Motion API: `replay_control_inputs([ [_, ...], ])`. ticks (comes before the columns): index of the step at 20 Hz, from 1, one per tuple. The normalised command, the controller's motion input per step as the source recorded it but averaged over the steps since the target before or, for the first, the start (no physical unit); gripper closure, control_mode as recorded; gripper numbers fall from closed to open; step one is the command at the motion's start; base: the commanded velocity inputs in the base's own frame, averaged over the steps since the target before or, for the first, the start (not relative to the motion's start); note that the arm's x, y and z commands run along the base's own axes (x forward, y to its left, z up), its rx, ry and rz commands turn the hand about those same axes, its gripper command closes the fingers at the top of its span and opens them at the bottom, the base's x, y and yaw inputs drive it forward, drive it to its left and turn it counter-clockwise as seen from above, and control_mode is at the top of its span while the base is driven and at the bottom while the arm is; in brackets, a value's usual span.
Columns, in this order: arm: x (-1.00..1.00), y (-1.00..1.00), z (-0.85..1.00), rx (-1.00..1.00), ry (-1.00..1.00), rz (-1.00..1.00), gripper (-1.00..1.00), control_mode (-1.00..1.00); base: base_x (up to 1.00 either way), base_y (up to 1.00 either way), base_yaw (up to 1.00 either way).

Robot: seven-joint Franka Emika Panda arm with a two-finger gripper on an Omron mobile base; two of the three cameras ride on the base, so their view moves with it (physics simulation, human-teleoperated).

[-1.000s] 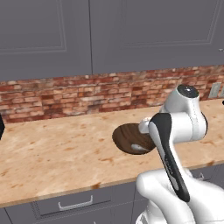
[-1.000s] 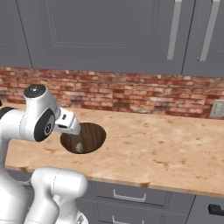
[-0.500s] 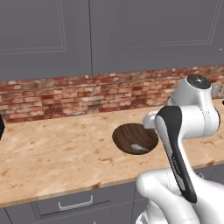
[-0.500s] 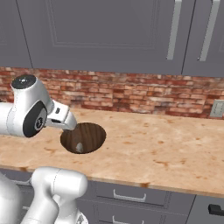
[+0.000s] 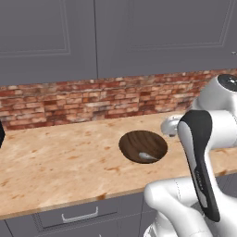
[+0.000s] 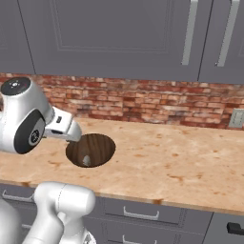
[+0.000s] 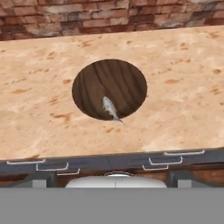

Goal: Take the tangerine, fish, and bell pepper from the freezer and place them in the bowl on the counter.

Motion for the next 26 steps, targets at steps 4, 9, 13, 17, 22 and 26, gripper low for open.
replay_control_inputs([
  [4,-0.20,-0.08,0.00,0.00,-0.15,0.01,-1.00,-1.00,0.00,0.00,0.00],
  [9,-0.14,0.00,0.04,0.00,-0.03,0.00,-1.00,1.00,-0.26,0.03,0.00],
  [13,0.00,0.00,0.00,0.00,0.00,0.00,-1.00,1.00,-0.92,0.55,0.00],
  [17,0.00,0.00,0.00,0.00,0.00,0.00,-1.00,1.00,-0.40,1.00,0.00],
  [22,0.00,0.00,0.00,0.00,0.00,0.00,-1.00,1.00,-0.21,1.00,0.00],
  [26,0.00,0.00,0.00,0.00,0.00,0.00,-1.00,1.00,-0.67,1.00,0.00],
])
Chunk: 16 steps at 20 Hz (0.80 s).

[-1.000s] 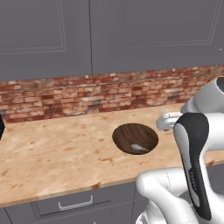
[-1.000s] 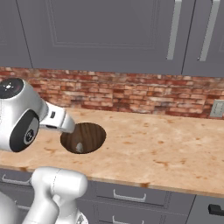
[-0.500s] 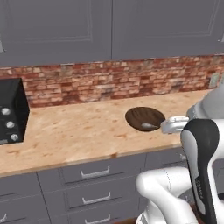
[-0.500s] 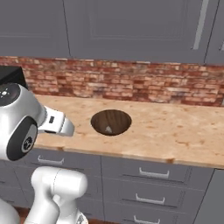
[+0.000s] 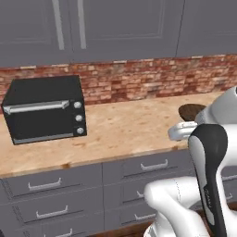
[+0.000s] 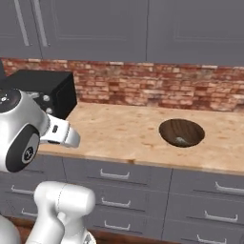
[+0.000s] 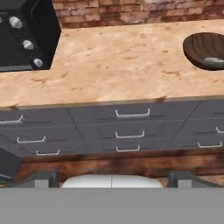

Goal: Take the tangerine, fish, and bell pepper from the freezer and place them in the bowl on the counter.

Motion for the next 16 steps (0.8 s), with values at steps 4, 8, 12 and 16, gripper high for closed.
replay_control_inputs([
  [4,0.00,0.00,0.00,0.00,0.00,0.00,-1.00,1.00,-0.76,0.99,0.00],
  [8,0.00,0.00,0.00,0.00,0.00,0.00,-1.00,1.00,-0.40,0.96,0.00],
  [12,0.00,0.00,0.00,0.00,0.00,0.00,-1.00,1.00,-0.06,0.96,0.00],
  [16,0.00,0.00,0.00,0.00,0.00,0.00,-1.00,1.00,-0.08,0.88,0.00],
])
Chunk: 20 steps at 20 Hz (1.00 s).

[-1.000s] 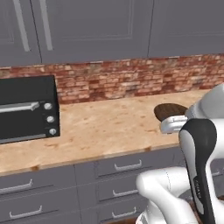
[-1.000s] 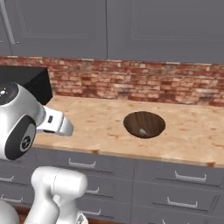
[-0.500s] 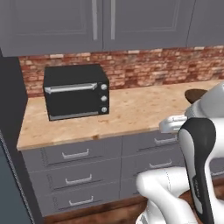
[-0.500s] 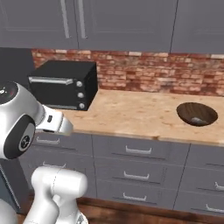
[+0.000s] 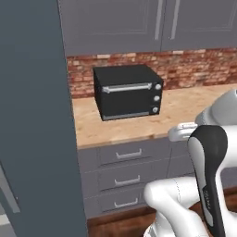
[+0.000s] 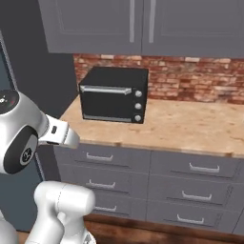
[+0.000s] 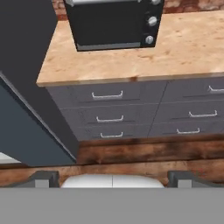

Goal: Take the tangerine, fish, and bell pepper from the freezer and place them in the bowl on the counter.

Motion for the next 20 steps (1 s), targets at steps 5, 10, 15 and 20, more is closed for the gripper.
replay_control_inputs([
  [5,0.00,0.00,0.00,0.00,0.00,0.00,-1.00,1.00,-0.15,0.87,0.00],
  [10,0.00,0.00,0.00,0.00,0.00,0.00,-1.00,1.00,0.00,0.90,0.00],
  [15,0.00,0.00,0.00,0.00,0.00,0.00,-1.00,1.00,0.00,0.78,0.00],
  [20,0.00,0.00,0.00,0.00,0.00,0.00,-1.00,1.00,0.00,0.62,0.00],
])
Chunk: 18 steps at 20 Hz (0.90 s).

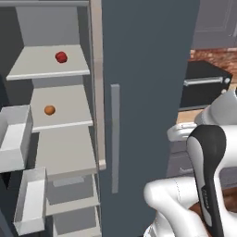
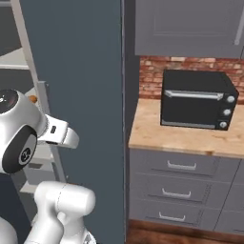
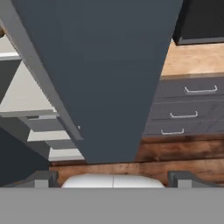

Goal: Take the tangerine, fish, and bell pepper from the freezer and place them in the bowl on the counter.

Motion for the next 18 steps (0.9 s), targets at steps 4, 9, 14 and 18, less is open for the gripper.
replay_control_inputs([
  [4,0.00,0.00,0.00,0.00,0.00,0.00,-1.00,1.00,0.00,0.49,0.00],
  [9,0.00,0.00,0.00,0.00,0.00,0.00,-1.00,1.00,0.00,0.56,0.01],
  [14,0.00,0.00,0.00,0.00,0.00,0.00,-1.00,1.00,0.00,0.54,0.01],
  [18,0.00,0.00,0.00,0.00,0.00,0.00,-1.00,1.00,0.12,0.38,0.00],
])
